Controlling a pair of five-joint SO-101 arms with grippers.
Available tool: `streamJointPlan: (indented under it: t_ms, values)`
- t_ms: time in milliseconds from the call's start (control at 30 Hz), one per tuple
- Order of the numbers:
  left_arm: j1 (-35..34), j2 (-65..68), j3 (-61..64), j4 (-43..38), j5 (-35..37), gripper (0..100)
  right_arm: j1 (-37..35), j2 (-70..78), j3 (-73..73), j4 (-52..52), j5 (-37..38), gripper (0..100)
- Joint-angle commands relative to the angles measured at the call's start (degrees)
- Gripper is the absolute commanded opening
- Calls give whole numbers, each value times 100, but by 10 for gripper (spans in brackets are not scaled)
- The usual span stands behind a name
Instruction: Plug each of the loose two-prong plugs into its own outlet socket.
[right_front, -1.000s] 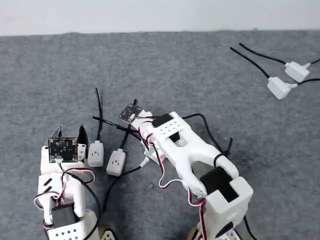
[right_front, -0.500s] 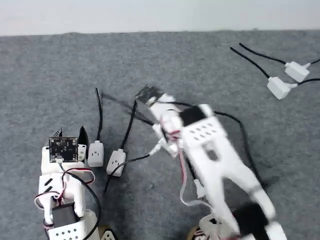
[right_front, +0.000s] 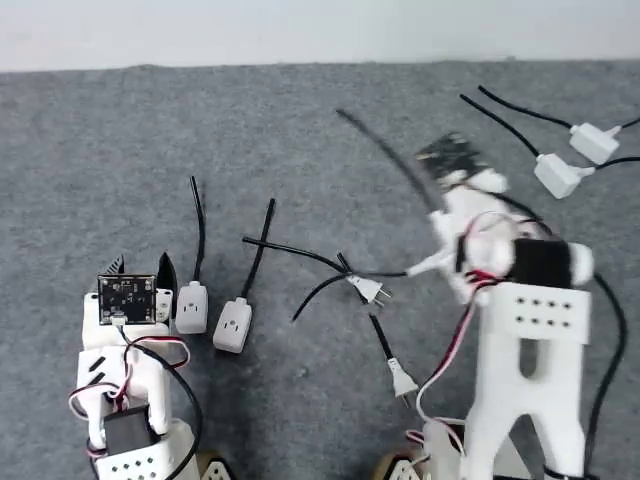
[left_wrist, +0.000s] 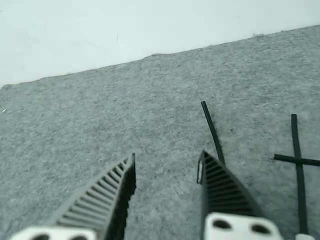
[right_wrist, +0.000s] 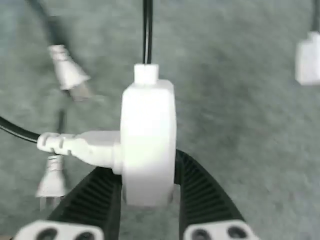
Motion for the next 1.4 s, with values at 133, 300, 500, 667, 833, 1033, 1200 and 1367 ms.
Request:
streamJointPlan:
  t_ms: [133, 300, 500, 667, 833, 1033, 1200, 1367]
  values:
    - [35, -70, -66, -9, -44, 192, 1095, 268, -281, -1771, 70, 8]
    - [53, -70, -66, -9, -44, 192, 1727, 2149, -1820, -2835, -202, 8]
    - [62, -70, -66, 0, -44, 192, 1938, 6035, -6207, -2378, -62, 88]
    - [62, -70, -66, 0, -44, 192, 1376, 8330, -10699, 998, -299, 463]
    - [62, -70, -66, 0, -44, 192, 743, 8585, -11543, 2097, -79, 350]
    - [62, -70, -66, 0, -44, 192, 602, 8110, -11323, 2105, -466, 347]
    - [62, -70, -66, 0, -44, 192, 444, 7284, -10391, 2114, -677, 346]
    - [62, -70, -66, 0, -44, 192, 75, 5560, -8220, 2105, -941, 346]
